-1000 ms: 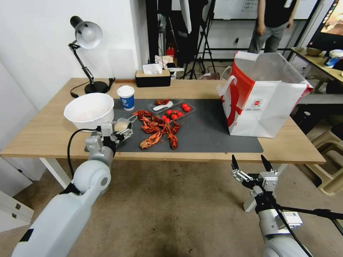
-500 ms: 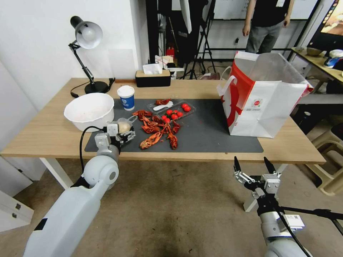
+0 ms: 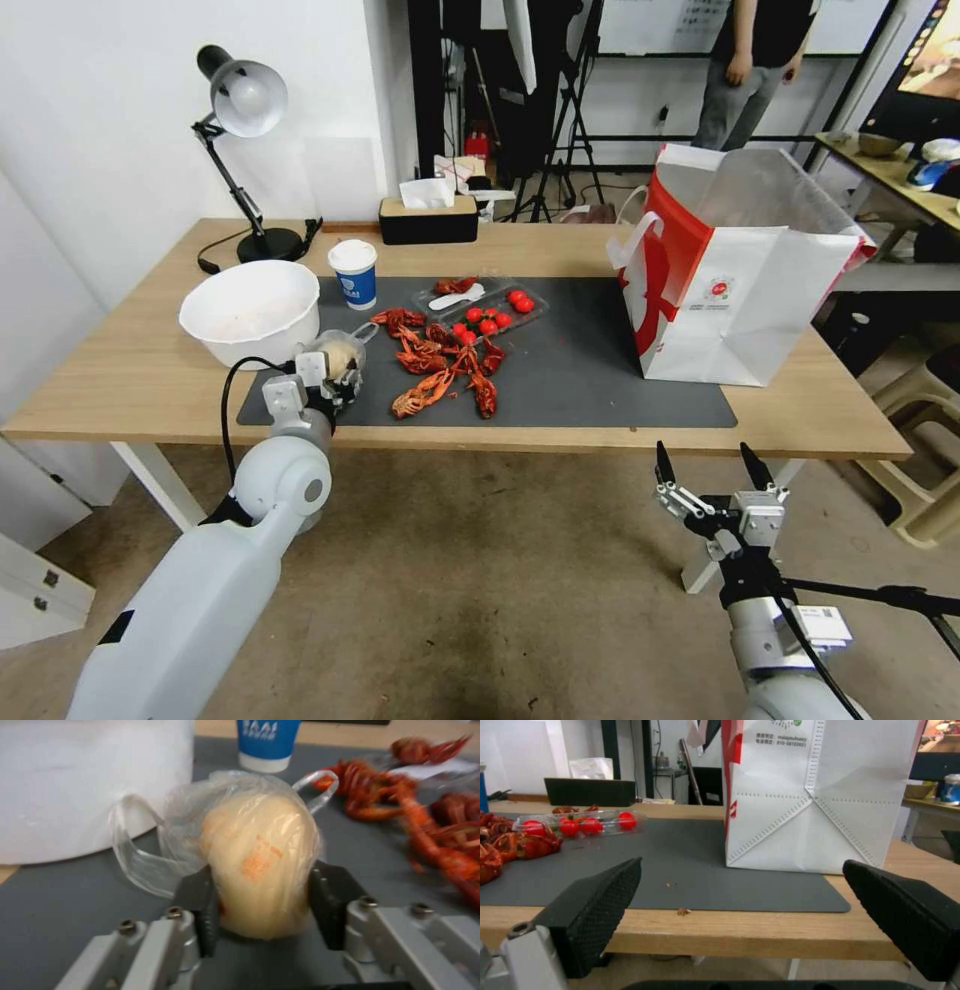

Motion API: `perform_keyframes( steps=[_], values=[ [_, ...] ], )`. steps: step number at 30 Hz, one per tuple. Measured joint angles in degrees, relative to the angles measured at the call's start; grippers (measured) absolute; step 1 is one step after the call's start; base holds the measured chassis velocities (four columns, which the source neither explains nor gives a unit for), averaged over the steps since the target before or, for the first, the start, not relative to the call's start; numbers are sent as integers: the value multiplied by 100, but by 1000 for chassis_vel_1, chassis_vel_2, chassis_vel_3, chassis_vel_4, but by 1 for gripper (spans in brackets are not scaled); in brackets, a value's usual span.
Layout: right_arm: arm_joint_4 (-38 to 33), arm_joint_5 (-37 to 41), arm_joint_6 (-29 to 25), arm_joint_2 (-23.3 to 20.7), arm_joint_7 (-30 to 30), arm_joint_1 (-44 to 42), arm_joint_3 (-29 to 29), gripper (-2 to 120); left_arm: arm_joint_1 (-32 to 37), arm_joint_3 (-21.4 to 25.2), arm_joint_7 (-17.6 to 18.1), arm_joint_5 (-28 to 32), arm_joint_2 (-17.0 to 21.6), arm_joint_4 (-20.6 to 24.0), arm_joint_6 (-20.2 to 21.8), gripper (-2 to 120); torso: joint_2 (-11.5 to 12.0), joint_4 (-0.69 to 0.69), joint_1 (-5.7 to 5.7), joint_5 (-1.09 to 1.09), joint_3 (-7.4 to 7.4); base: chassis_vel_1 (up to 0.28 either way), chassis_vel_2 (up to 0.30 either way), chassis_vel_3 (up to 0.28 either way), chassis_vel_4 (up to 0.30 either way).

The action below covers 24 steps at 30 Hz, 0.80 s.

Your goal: Pick up the trash from the table and place it into the takeout bag.

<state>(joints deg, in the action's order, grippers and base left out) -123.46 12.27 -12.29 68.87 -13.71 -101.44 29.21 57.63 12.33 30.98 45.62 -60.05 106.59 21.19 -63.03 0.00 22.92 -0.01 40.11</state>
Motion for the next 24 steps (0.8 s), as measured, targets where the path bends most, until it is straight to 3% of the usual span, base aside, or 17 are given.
perform_keyframes(
  steps=[4, 8, 9, 11, 14, 17, 18, 19, 21, 22, 24],
  values=[
    [-18, -25, -9, 6, -3, -22, -2, 100, 93, 57, -324, 2, 54, 59, -344, 25, 0, -1, 0, 1, 0, 0, 0, 0, 0],
    [-20, -28, -10, 9, -4, -24, -3, 100, 112, 71, -388, -1, 65, 67, -419, 22, 0, -1, 0, 1, 0, 0, 0, 0, 0],
    [-23, -31, -11, 11, -4, -28, -5, 100, 140, 95, -478, -5, 84, 83, -518, 12, 0, -1, 0, 0, 0, 0, 0, 0, 0],
    [-30, -37, -13, 17, -5, -31, -15, 100, 214, 154, -681, -8, 137, 129, -726, 5, 0, 0, 0, 0, 0, 0, 0, 0, 0],
    [-34, -45, -16, 23, -5, -31, -25, 100, 270, 206, -835, -5, 185, 165, -878, 5, 0, 0, 0, 0, 0, 0, 0, 0, 0],
    [-51, -72, -18, 44, -5, -30, -59, 100, 425, 353, -1548, 65, 363, 247, -1343, 5, 0, 0, 0, 1, 0, 0, 0, 0, 0],
    [-51, -72, -18, 44, -5, -30, -59, 100, 425, 353, -1548, 65, 363, 247, -1343, 5, 0, 0, 0, 1, 0, 0, 0, 0, 0],
    [-60, -83, -19, 54, -5, -25, -73, 100, 466, 408, -2039, 165, 451, 268, -1597, 5, 0, 1, 0, 1, 0, 0, 0, 0, 0],
    [-60, -97, -20, 61, -8, -16, -88, 100, 429, 433, -2658, 309, 556, 262, -1951, 5, 0, 1, -1, 0, 0, 0, 0, 0, 0],
    [-60, -97, -20, 61, -8, -16, -88, 100, 429, 433, -2658, 309, 556, 262, -1951, 5, 0, 1, -1, 0, 0, 0, 0, 0, 0],
    [-86, -98, -22, 58, -10, -15, -91, 100, 252, 420, -3246, 481, 661, 225, -2263, 5, 0, 0, -1, 1, 0, 0, 0, 0, 0]
  ],
)
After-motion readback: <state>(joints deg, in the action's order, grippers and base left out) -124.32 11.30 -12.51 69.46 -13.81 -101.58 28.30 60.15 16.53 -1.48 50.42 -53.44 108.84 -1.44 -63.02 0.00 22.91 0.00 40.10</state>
